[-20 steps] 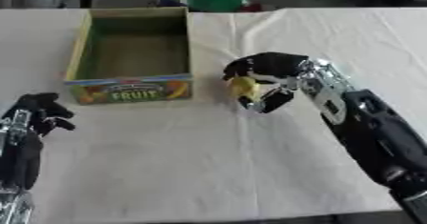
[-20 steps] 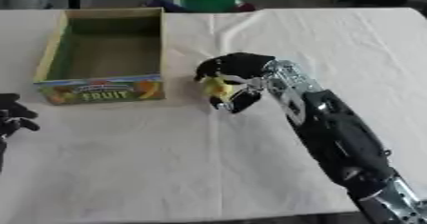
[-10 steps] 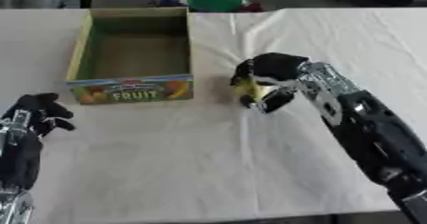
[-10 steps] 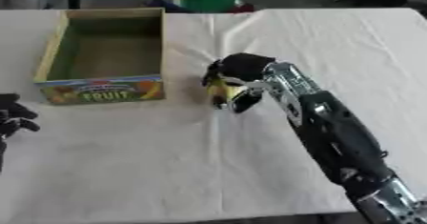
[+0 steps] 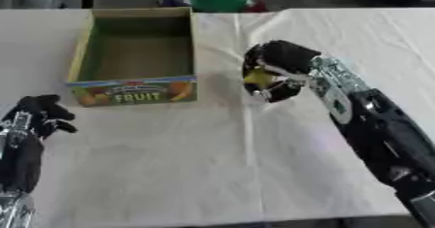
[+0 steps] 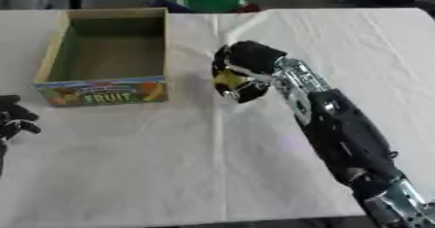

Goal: Pick up objects on the table and place them in the box.

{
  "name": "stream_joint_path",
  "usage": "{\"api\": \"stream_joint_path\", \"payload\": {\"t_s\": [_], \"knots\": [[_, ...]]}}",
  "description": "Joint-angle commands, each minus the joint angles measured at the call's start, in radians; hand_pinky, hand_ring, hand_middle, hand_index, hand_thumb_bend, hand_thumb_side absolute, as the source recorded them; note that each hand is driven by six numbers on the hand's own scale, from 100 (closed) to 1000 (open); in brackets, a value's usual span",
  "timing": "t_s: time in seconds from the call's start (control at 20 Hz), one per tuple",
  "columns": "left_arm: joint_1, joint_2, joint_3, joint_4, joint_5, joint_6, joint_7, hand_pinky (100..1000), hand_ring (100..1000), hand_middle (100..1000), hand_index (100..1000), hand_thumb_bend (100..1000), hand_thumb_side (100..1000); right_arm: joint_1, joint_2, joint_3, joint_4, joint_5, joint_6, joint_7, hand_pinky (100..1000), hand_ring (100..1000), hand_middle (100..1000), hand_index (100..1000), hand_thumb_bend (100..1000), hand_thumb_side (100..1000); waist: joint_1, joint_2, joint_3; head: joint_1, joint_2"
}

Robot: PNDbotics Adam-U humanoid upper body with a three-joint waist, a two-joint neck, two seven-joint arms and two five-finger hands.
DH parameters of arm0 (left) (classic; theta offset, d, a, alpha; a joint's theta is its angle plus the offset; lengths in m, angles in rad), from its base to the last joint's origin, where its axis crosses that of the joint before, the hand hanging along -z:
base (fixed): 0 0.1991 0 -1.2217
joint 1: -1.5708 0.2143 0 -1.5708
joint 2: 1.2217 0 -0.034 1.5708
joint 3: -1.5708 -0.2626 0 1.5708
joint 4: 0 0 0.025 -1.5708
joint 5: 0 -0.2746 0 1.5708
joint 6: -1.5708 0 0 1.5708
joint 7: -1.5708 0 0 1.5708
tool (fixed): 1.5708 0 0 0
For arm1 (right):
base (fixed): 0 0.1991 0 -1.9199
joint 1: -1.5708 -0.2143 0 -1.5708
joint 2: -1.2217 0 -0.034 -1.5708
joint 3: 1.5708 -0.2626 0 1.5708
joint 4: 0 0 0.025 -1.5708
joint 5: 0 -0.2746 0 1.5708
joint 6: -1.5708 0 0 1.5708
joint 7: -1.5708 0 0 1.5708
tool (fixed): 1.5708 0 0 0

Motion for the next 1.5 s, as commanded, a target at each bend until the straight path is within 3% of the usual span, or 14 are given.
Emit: {"api": "stream_joint_path", "payload": {"t_s": [0.05,0.3,0.6,1.25,1.35,1.4,1.45,1.5], "knots": [[-0.009,0.018,-0.001,-0.014,0.003,-0.001,-0.004,483,568,502,693,100,769,-0.050,-0.040,-0.023,-0.055,-0.082,0.013,0.000,232,245,460,549,100,198,0.001,-0.020,-0.001,-0.004,-0.004],[-0.007,0.018,-0.007,-0.013,0.005,0.000,-0.009,483,568,502,693,100,767,-0.117,-0.036,-0.030,-0.056,-0.152,0.030,0.024,225,240,453,546,100,198,0.001,-0.028,0.010,-0.010,-0.002],[-0.019,0.014,-0.020,-0.013,0.010,0.002,-0.022,483,569,502,693,100,765,-0.210,0.015,-0.039,0.015,-0.144,0.025,0.025,224,237,449,543,100,198,0.000,-0.026,0.048,-0.028,-0.014],[-0.083,-0.005,-0.066,-0.024,0.030,0.010,-0.069,483,569,503,692,100,762,-0.329,0.169,-0.114,0.283,0.069,0.031,-0.046,258,288,491,592,100,198,-0.008,0.019,0.211,-0.121,-0.071],[-0.087,-0.006,-0.069,-0.024,0.032,0.011,-0.073,483,569,503,692,100,763,-0.336,0.182,-0.126,0.310,0.102,0.046,-0.067,352,421,579,681,100,206,-0.010,0.023,0.226,-0.130,-0.075],[-0.088,-0.006,-0.070,-0.024,0.032,0.011,-0.074,483,569,503,692,100,764,-0.339,0.188,-0.129,0.320,0.119,0.056,-0.077,485,592,705,777,100,216,-0.010,0.025,0.231,-0.133,-0.077],[-0.089,-0.007,-0.071,-0.024,0.032,0.012,-0.074,483,569,503,692,100,764,-0.342,0.194,-0.131,0.329,0.137,0.068,-0.081,525,639,738,799,100,219,-0.011,0.026,0.235,-0.136,-0.077],[-0.090,-0.008,-0.072,-0.024,0.033,0.012,-0.075,483,569,503,692,100,761,-0.345,0.199,-0.131,0.336,0.154,0.079,-0.080,630,768,807,838,100,226,-0.011,0.027,0.237,-0.138,-0.078]]}}
